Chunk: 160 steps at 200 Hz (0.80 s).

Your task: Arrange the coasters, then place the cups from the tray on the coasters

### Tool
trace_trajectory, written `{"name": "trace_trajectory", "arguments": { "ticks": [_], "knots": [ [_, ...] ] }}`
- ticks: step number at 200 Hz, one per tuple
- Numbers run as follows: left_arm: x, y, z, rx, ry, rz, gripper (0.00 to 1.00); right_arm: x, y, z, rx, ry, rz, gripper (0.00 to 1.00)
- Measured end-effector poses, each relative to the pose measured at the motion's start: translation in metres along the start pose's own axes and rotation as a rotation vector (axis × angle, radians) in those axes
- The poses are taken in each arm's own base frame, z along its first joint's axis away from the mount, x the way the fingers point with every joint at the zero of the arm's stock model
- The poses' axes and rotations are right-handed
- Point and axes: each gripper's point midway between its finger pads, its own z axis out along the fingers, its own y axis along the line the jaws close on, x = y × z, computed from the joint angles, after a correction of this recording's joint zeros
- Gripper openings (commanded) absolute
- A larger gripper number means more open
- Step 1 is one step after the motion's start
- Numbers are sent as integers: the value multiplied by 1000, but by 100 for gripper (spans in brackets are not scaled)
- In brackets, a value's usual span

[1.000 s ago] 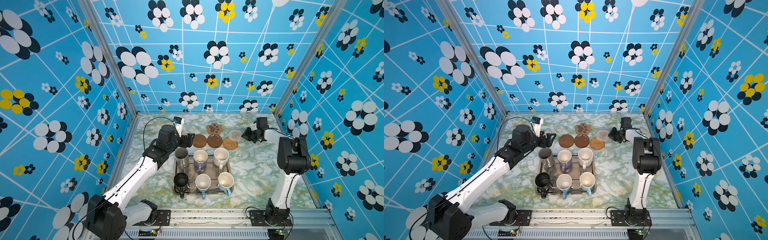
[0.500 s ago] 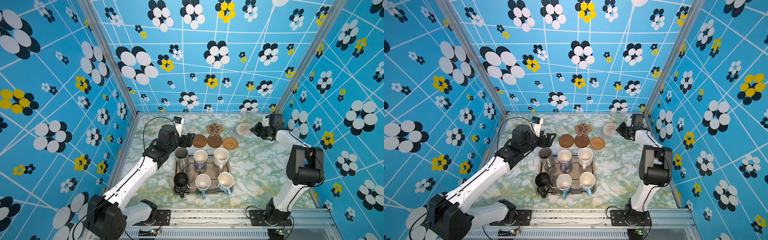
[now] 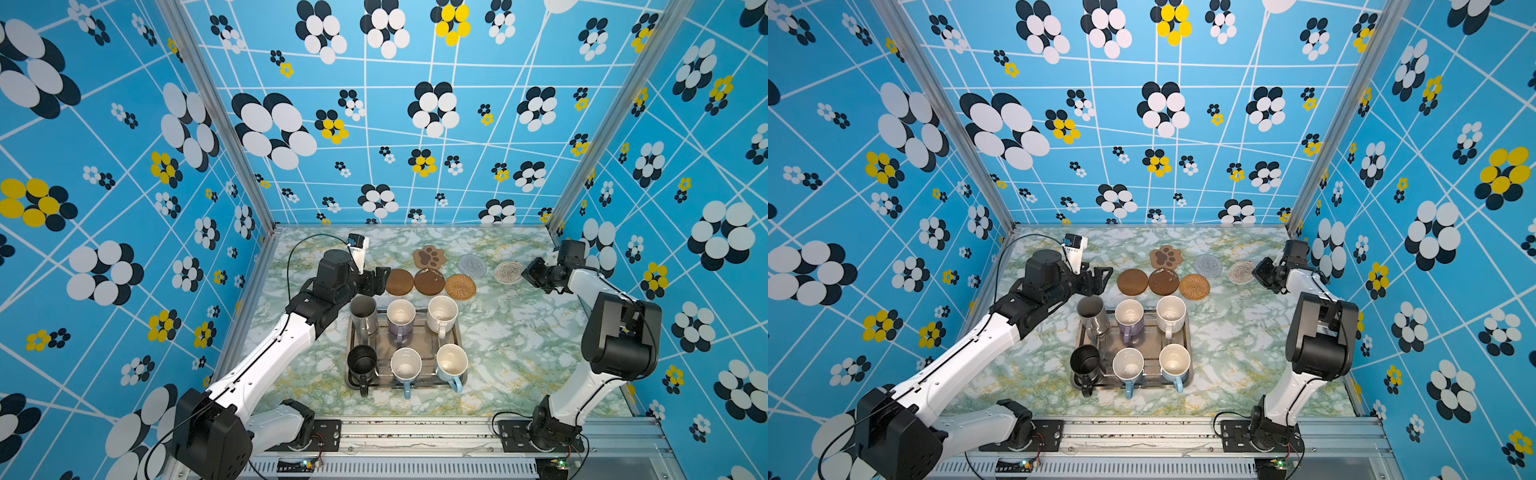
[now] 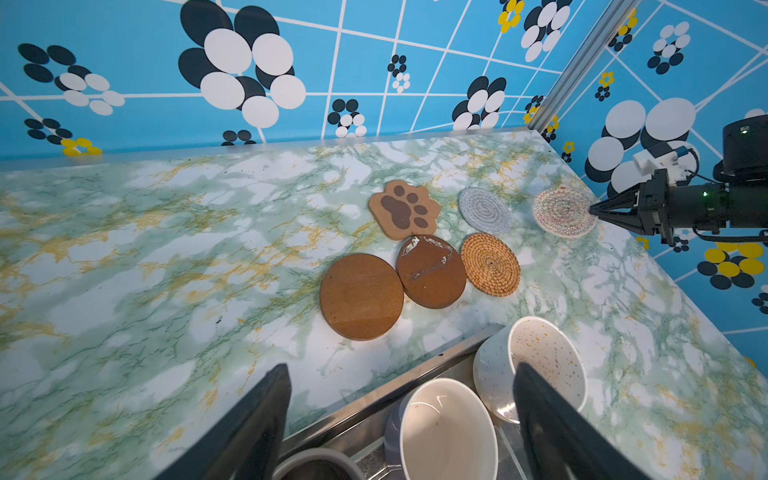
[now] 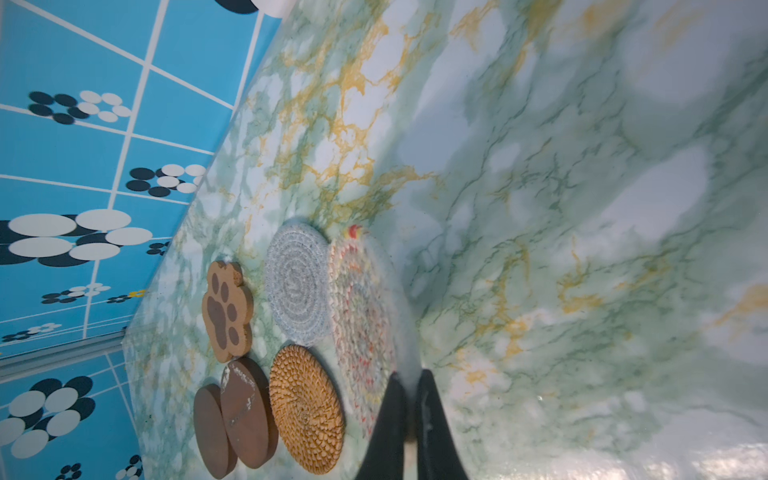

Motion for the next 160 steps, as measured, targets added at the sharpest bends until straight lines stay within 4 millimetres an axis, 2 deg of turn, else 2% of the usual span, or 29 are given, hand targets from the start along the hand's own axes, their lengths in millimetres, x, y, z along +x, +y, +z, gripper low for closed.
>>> {"name": "trace_trajectory", "arguments": {
  "ticks": [40,70,124,143,160],
  "knots": [
    [0,1,0,-4,-1,0,85,17,-25,22,72,70,19,0],
    [0,0,0,-5,-1,1,85,19,-33,28,106,92,21,0],
    [0,0,0,-4,0,2,85,17,-36,26,134,89,-3,40],
    [0,0,0,-4,0,2,85,18,-38,26,140,92,-4,46],
    [0,0,0,-4,0,2,85,19,-39,25,146,97,-3,48]
  ]
}}
